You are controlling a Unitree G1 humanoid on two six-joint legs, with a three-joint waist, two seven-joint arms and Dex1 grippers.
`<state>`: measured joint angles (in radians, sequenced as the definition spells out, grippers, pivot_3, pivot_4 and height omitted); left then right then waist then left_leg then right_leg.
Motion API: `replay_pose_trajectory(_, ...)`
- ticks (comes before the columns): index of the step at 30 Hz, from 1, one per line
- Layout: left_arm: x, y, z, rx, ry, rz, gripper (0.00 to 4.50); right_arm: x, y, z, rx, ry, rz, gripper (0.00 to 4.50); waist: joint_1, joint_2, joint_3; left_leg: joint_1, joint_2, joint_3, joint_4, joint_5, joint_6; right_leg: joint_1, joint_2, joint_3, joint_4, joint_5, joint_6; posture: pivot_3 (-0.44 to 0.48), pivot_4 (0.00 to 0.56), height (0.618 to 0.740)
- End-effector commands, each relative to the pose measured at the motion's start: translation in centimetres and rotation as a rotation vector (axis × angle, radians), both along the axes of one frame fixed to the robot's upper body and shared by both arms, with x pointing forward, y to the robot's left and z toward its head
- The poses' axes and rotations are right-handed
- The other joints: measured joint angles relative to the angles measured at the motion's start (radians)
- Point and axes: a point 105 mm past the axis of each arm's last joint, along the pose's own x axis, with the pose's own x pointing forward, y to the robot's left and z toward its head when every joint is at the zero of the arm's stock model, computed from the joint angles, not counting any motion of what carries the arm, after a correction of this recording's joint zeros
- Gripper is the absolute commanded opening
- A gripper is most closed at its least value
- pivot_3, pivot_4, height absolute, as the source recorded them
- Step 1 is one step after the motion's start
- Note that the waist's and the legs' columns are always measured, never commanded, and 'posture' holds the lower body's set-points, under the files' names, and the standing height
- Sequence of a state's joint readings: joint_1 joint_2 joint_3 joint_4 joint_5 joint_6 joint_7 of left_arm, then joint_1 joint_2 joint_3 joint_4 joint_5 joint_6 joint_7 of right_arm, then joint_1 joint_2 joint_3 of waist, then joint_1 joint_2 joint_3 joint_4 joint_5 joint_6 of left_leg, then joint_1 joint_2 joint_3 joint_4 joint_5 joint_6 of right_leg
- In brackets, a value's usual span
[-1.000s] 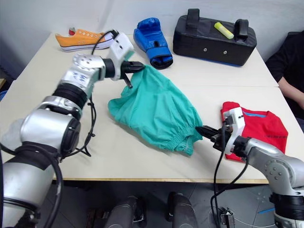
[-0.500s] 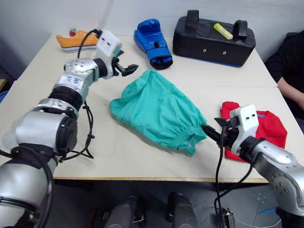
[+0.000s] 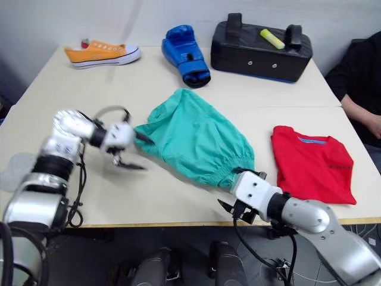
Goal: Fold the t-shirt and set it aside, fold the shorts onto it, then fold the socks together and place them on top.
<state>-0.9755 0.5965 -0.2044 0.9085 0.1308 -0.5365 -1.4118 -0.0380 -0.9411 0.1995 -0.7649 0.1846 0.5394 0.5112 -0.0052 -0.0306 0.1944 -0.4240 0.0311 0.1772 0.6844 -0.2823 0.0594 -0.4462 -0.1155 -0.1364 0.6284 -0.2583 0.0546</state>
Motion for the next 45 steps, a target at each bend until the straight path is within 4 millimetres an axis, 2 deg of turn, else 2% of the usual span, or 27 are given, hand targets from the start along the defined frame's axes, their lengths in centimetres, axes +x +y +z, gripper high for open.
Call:
replay_pose_trajectory(1,1.8,-1.0,2.0,0.074,-0.248,-0.033,4.50,0.4,1.0,-0.1,-0.095,-0.115,0.078,4.46,0.011,0.000,0.000,0.001,-0.001,0.000,0.000,0.000,0.001,0.001,-0.001,0.000,0.000,0.000,0.001,0.000,0.150,0.740)
replay_pose_trajectory(7,4.0,-2.2,2.2,0.054,-0.397,0.039,4.50,2.3,1.7,-0.6,-0.214,-0.269,0.110,4.46,0.017,0.000,-0.001,0.001,-0.002,0.002,0.000,-0.003,0.005,0.002,-0.002,0.000,-0.002,0.002,0.002,0.000,0.150,0.740)
replay_pose_trajectory(11,4.9,-2.4,2.3,0.040,-0.413,0.097,4.50,3.3,1.4,-2.3,-0.304,-0.274,0.122,4.46,0.017,-0.001,-0.001,0.001,-0.001,0.002,0.000,-0.003,0.005,0.002,-0.001,0.000,-0.001,0.002,0.002,0.000,0.150,0.740)
replay_pose_trajectory(14,5.1,-2.5,2.2,0.022,-0.401,0.124,4.50,3.5,0.9,-3.1,-0.319,-0.260,0.115,3.53,0.017,-0.001,-0.002,0.002,-0.002,0.003,0.001,-0.002,0.005,0.003,0.000,0.000,-0.001,0.002,0.003,0.000,0.150,0.740)
replay_pose_trajectory(18,5.1,-2.4,2.2,-0.028,-0.362,0.157,3.62,3.4,0.4,-3.3,-0.308,-0.249,0.109,2.15,0.017,-0.001,-0.003,0.003,-0.002,0.003,0.001,-0.002,0.005,0.003,-0.001,0.000,0.000,0.002,0.003,0.000,0.150,0.740)
replay_pose_trajectory(24,4.4,-2.1,2.3,-0.115,-0.267,0.167,1.60,2.5,-0.4,-3.1,-0.300,-0.240,0.146,0.01,0.015,-0.001,-0.003,0.002,-0.002,0.003,0.001,-0.002,0.005,0.003,0.000,-0.001,-0.001,0.002,0.003,0.000,0.150,0.740)
replay_pose_trajectory(26,4.0,-1.4,2.3,-0.142,-0.227,0.171,0.91,2.2,-0.7,-2.8,-0.305,-0.249,0.167,0.00,0.007,-0.001,-0.003,0.002,-0.001,0.003,0.001,-0.002,0.005,0.003,0.000,-0.001,-0.001,0.001,0.003,0.000,0.150,0.740)
replay_pose_trajectory(28,3.1,-0.1,2.3,-0.170,-0.176,0.175,0.23,1.9,-1.1,-2.4,-0.306,-0.261,0.205,0.00,0.002,-0.001,-0.003,0.002,-0.001,0.003,0.001,-0.002,0.005,0.003,0.001,-0.001,-0.001,0.001,0.003,0.000,0.150,0.740)
replay_pose_trajectory(29,2.3,0.7,2.1,-0.175,-0.148,0.175,0.04,1.7,-1.3,-2.2,-0.303,-0.270,0.230,0.00,-0.002,-0.001,-0.003,0.002,-0.001,0.003,0.001,-0.002,0.004,0.003,0.001,-0.001,-0.001,0.001,0.003,0.000,0.150,0.740)
replay_pose_trajectory(32,-1.2,2.6,1.4,-0.193,-0.039,0.180,0.04,1.1,-2.0,-1.6,-0.305,-0.296,0.315,0.00,-0.025,-0.001,-0.002,0.003,0.001,0.003,0.000,-0.001,0.002,0.002,0.000,0.000,0.000,0.000,0.002,0.000,0.150,0.740)
replay_pose_trajectory(33,-2.4,2.8,1.3,-0.203,-0.004,0.187,0.04,0.9,-2.2,-1.6,-0.310,-0.302,0.338,0.00,-0.032,0.000,-0.002,0.004,0.001,0.003,0.000,-0.001,0.001,0.003,0.001,0.001,0.001,0.000,0.001,0.000,0.150,0.740)
replay_pose_trajectory(35,-6.2,3.2,0.6,-0.232,0.076,0.228,0.04,0.7,-3.2,-1.6,-0.346,-0.327,0.398,0.00,-0.038,0.000,-0.002,0.004,0.002,0.003,-0.001,-0.001,-0.001,0.003,0.001,0.001,0.003,-0.001,0.000,0.000,0.150,0.740)
replay_pose_trajectory(37,-9.6,3.0,-0.1,-0.248,0.137,0.283,0.04,0.9,-4.0,-1.8,-0.375,-0.343,0.443,0.00,-0.040,0.000,-0.002,0.007,0.002,0.003,-0.002,-0.001,-0.002,0.004,0.001,0.004,0.006,-0.003,0.001,0.000,0.150,0.740)
replay_pose_trajectory(38,-10.5,2.7,-0.2,-0.261,0.155,0.312,0.04,1.1,-4.3,-1.9,-0.387,-0.350,0.460,0.00,-0.039,0.000,-0.001,0.010,0.002,0.002,-0.002,-0.002,-0.003,0.006,0.001,0.005,0.005,-0.004,0.002,0.000,0.150,0.740)
replay_pose_trajectory(40,-11.7,2.4,-0.3,-0.278,0.174,0.362,0.04,1.4,-4.6,-2.2,-0.405,-0.369,0.491,0.00,-0.022,0.002,0.000,0.021,0.002,0.000,-0.003,-0.004,-0.005,0.019,0.001,0.004,0.000,-0.007,0.001,0.000,0.150,0.740)
replay_pose_trajectory(45,-12.9,2.4,-1.0,-0.286,0.192,0.488,0.04,2.5,-4.8,-2.3,-0.404,-0.391,0.517,0.00,-0.005,0.005,-0.001,0.022,0.001,-0.003,-0.003,-0.008,-0.010,0.020,0.000,0.004,-0.002,-0.007,-0.001,0.000,0.150,0.740)
